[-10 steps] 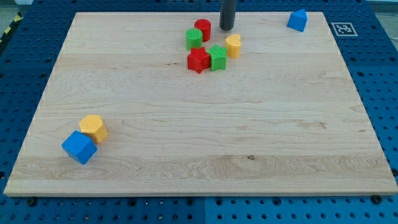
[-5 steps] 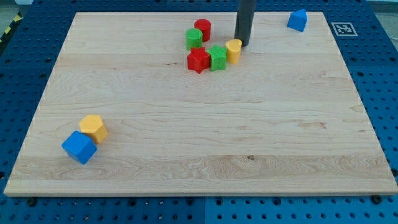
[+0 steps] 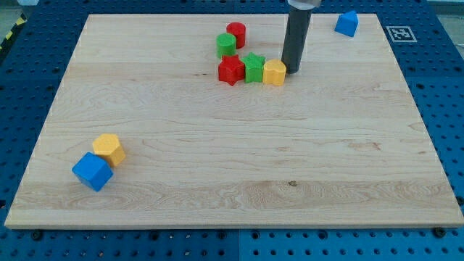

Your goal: Move yellow heart towards center

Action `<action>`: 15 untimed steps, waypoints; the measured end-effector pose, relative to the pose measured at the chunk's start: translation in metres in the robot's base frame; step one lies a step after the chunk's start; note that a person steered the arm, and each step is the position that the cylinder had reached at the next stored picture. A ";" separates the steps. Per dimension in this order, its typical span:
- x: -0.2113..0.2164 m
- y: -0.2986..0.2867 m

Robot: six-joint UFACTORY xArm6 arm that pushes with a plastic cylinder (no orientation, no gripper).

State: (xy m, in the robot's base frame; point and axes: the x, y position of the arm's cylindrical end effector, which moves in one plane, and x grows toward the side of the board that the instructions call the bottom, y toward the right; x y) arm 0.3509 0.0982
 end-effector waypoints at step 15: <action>0.045 -0.020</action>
State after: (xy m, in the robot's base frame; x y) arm 0.3955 0.0787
